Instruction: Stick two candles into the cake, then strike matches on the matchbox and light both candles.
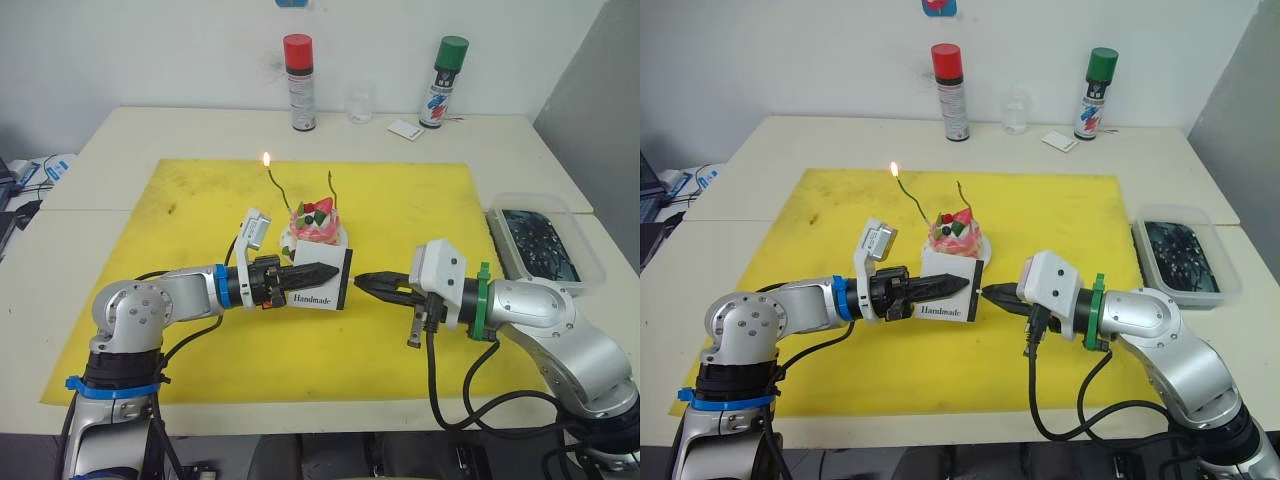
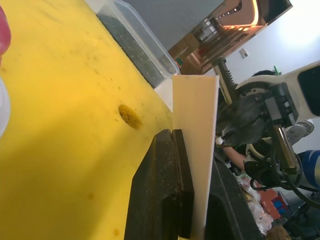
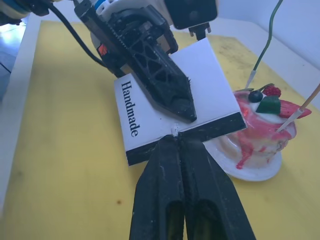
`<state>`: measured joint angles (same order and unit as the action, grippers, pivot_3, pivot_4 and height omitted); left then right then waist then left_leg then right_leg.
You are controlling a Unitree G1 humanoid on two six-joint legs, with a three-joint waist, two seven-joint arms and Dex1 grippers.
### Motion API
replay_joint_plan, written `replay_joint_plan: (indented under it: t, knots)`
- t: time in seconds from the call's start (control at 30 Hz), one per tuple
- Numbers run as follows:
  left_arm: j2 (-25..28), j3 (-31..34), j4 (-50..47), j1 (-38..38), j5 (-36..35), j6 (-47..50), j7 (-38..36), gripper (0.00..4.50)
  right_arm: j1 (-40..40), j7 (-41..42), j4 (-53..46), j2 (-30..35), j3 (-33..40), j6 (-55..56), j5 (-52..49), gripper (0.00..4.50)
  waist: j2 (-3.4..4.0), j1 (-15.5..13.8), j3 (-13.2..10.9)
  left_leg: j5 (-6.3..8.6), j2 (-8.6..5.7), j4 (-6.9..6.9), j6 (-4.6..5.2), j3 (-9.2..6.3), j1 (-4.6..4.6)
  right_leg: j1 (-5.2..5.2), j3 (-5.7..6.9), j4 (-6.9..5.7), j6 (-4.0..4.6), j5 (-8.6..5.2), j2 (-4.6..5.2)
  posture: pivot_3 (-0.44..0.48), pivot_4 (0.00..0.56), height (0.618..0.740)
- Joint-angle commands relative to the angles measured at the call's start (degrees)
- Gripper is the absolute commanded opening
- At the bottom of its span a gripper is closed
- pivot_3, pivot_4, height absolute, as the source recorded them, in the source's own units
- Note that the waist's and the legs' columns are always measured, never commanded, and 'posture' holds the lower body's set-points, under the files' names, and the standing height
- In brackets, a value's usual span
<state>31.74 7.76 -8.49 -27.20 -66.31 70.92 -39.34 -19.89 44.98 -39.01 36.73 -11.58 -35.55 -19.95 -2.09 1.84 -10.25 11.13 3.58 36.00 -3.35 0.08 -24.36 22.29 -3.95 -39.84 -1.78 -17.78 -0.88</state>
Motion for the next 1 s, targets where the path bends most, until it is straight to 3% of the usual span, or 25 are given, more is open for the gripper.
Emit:
replay_joint_plan:
  t: [0.03, 1.0]
  knots:
    - [0.8, 0.5, -0.6, -0.8, -0.4, 0.2, -1.1, 0.0, -0.9, 0.1, 0.3, 0.5, -0.4, 1.9, 1.5, 0.03, 0.0, 0.0, 0.0, 0.0, 0.0, 0.0, 0.0, -0.01, 0.0, 0.0, 0.01, 0.0, 0.0, 0.0, 0.0, 0.0, 0.15, 0.74]
    - [2.3, -0.4, -2.5, 0.3, 0.2, 0.5, -4.1, 0.0, -2.7, 1.5, 4.9, -0.4, -5.6, 8.0, 8.3, 0.03, 0.0, 0.0, 0.0, 0.0, 0.0, 0.0, 0.0, 0.0, 0.0, 0.0, 0.01, 0.0, 0.0, 0.0, 0.0, 0.0, 0.15, 0.74]
